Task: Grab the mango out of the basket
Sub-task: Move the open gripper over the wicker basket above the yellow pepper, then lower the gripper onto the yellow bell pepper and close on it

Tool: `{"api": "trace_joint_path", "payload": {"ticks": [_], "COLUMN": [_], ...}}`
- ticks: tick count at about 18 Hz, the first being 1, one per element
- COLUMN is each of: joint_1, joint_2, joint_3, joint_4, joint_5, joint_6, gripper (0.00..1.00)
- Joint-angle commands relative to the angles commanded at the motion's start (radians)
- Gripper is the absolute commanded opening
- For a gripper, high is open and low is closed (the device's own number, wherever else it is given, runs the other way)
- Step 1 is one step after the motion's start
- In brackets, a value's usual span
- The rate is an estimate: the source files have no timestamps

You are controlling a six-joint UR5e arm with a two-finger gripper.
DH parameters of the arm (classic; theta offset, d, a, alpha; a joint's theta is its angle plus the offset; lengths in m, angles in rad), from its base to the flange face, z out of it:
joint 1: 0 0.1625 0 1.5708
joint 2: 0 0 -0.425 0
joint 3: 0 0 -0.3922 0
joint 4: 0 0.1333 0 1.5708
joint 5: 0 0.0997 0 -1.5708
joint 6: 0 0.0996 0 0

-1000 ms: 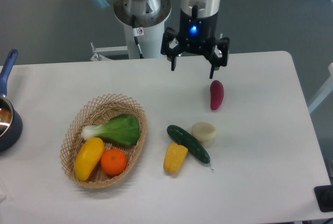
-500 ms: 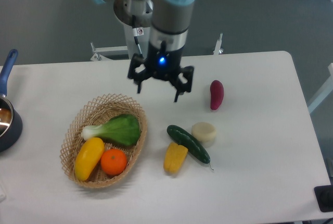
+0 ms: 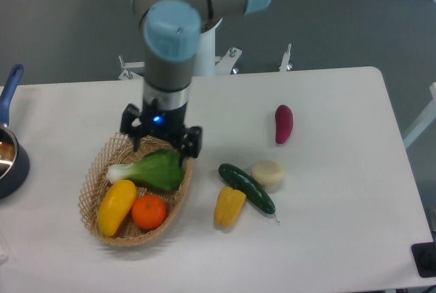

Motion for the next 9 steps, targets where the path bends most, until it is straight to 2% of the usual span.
{"api": "trace_joint_path", "payload": {"ticks": [4, 6, 9], "joint_1": [-0.045, -0.071, -0.086], "joint_2": [-0.060, -0.097, -0.137], "joint_3": [-0.002, -0.002, 0.011], "joint_4": [0.083, 0.132, 0.175], "joint_5": [0.006, 0.056, 0.086], "joint_6": [-0.070, -0.129, -0.130], "gripper": [1.00, 1.00, 1.00]}}
